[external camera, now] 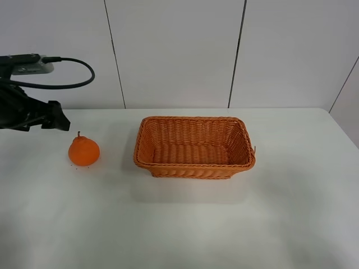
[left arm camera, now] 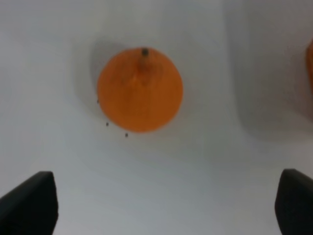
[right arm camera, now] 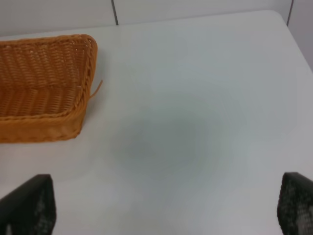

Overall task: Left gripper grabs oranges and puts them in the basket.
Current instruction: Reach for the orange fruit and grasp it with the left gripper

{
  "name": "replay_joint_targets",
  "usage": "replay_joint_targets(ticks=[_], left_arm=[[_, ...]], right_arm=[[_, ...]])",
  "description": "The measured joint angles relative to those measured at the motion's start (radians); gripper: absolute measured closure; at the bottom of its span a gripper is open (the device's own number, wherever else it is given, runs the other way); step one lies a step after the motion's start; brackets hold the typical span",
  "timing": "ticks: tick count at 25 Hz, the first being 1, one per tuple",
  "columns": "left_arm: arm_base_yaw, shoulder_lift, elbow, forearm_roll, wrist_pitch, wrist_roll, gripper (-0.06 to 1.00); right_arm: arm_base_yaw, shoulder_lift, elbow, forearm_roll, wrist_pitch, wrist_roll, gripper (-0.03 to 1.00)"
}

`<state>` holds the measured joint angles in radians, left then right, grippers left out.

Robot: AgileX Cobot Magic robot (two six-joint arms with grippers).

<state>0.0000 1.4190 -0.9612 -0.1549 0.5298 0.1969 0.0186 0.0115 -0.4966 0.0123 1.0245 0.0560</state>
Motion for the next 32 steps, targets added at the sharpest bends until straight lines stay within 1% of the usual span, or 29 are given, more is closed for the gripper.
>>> replay_joint_targets(ticks=[5,8,12,22,28,30,32], left_arm=[[0.0,0.199,-0.124,-0.002,0.0,0.019,-0.05],[0.0,0.291,-0.172,-0.004,0.002,0.044,-0.05],[0.0,0.398,-0.222,-0.004,-0.001,0.047,-0.05],[0.0,0.587,-0.267,-0.004,-0.053,0.049,-0.05],[0.0,0.609,-0.277,-0.005,-0.084,0.06,-0.05],[0.0,0.609,-0.28,-0.005,-0.09,0.075,0.0],[0.0,0.609,-0.281,-0.005,-0.091,0.09,0.11]], right_arm=[[0.0,0.0,0.0,0.0,0.0,0.0,0.27],[0.0,0.0,0.0,0.0,0.0,0.0,0.27],[0.0,0.0,0.0,0.0,0.0,0.0,0.27],[0.0,0.0,0.0,0.0,0.0,0.0,0.27],[0.0,0.0,0.0,0.0,0.0,0.0,0.27],[0.0,0.0,0.0,0.0,0.0,0.0,0.27],[0.0,0.0,0.0,0.0,0.0,0.0,0.27]])
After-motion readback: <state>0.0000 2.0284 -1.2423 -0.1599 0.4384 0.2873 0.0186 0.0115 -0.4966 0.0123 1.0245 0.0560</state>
